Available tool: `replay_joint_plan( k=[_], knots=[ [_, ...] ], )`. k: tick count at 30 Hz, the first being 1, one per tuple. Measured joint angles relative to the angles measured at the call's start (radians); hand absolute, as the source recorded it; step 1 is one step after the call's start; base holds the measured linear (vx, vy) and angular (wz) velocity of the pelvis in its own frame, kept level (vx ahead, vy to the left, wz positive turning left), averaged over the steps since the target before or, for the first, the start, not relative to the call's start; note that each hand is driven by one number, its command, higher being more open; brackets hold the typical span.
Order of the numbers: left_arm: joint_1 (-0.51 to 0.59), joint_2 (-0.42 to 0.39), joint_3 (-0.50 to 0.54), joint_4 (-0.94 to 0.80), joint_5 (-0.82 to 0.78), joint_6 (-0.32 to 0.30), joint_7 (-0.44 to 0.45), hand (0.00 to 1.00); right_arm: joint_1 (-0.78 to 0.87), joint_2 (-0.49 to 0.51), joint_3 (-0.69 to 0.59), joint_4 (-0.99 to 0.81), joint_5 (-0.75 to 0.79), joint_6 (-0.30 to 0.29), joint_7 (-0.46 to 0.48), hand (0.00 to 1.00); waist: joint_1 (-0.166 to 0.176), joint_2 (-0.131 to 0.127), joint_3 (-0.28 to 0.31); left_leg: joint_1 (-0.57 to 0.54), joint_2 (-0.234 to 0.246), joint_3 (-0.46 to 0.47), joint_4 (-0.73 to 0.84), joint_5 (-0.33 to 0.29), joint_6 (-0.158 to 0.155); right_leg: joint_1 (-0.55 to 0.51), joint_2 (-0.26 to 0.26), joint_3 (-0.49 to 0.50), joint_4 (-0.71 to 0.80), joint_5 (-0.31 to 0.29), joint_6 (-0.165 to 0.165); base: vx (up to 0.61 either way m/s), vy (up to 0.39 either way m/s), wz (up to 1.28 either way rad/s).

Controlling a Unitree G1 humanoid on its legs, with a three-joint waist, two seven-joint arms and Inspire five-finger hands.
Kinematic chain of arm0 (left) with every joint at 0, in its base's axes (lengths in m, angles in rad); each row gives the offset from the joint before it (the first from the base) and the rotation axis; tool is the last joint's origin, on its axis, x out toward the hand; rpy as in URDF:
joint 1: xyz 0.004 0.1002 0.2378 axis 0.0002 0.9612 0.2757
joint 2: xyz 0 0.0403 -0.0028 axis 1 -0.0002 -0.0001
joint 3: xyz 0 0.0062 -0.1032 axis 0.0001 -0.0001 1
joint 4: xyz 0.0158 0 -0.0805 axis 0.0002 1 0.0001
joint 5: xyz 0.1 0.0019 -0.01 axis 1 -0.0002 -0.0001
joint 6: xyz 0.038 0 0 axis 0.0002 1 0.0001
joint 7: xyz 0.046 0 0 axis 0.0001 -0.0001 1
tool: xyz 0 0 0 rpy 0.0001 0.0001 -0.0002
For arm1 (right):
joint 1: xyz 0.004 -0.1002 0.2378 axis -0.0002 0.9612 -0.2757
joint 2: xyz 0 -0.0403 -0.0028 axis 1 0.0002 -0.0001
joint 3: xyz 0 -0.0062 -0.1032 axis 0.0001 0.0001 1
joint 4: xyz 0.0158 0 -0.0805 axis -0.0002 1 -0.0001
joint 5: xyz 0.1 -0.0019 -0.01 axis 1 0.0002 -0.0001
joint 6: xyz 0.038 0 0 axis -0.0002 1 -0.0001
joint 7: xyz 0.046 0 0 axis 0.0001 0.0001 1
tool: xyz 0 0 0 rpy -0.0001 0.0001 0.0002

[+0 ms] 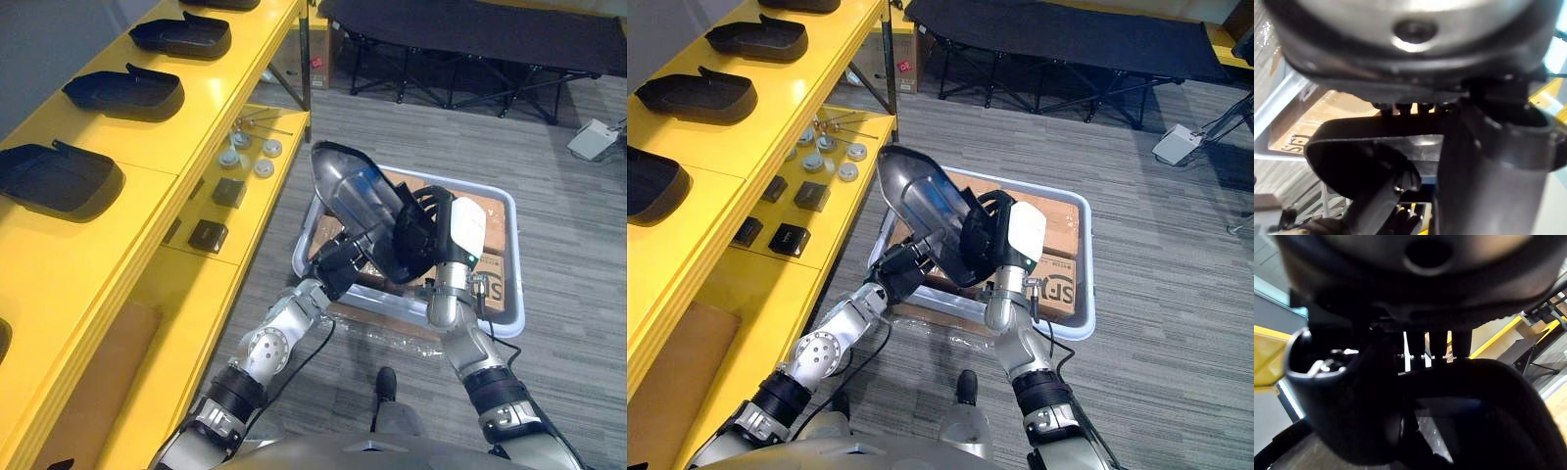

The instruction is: Walk over and take three plastic housings, then place them on the shelf

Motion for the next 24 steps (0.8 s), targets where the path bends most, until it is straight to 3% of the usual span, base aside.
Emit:
replay_joint_plan(
  k=[9, 10, 14, 21, 24],
  knots=[
    [0.001, 0.002, -0.068, 0.060, 0.075, 0.036, 0.043, 1.00, 0.006, 0.029, 0.062, 0.027, 0.019, -0.003, -0.004, 0.00, -0.003, -0.013, -0.039, 0.005, 0.000, 0.000, -0.001, 0.001, 0.001, 0.005, 0.000, -0.001, -0.001, 0.001, 0.001, -0.01, 0.000, 0.00],
    [0.001, 0.002, -0.081, 0.063, 0.075, 0.025, 0.070, 0.00, 0.007, 0.036, 0.074, 0.027, 0.027, -0.003, -0.004, 0.00, -0.004, -0.016, -0.044, 0.008, 0.000, 0.000, -0.002, 0.001, 0.001, 0.006, 0.000, -0.001, -0.001, 0.001, 0.001, 0.00, 0.000, 0.00],
    [0.005, -0.014, -0.078, 0.080, 0.072, -0.033, 0.134, 0.00, 0.035, 0.065, 0.083, 0.022, 0.055, -0.004, -0.004, 0.00, -0.009, -0.025, -0.057, 0.017, 0.000, 0.000, -0.007, 0.001, 0.001, 0.015, 0.000, -0.001, -0.002, 0.001, 0.001, 0.00, 0.000, 0.00],
    [0.028, -0.065, 0.048, 0.081, 0.005, -0.214, 0.212, 0.00, 0.174, 0.134, 0.076, -0.083, 0.096, -0.027, -0.004, 0.00, -0.020, -0.033, -0.062, 0.031, 0.000, 0.011, -0.012, 0.001, 0.001, 0.018, 0.000, 0.005, -0.002, 0.001, 0.002, -0.01, 0.001, -0.03],
    [0.039, -0.076, 0.056, 0.080, -0.035, -0.251, 0.212, 0.00, 0.214, 0.137, 0.084, -0.156, 0.095, -0.078, -0.004, 0.00, -0.024, -0.034, -0.062, 0.035, 0.001, 0.017, -0.015, -0.002, 0.001, 0.020, 0.000, 0.007, -0.003, 0.000, 0.003, -0.03, 0.004, -0.05]
  ],
)
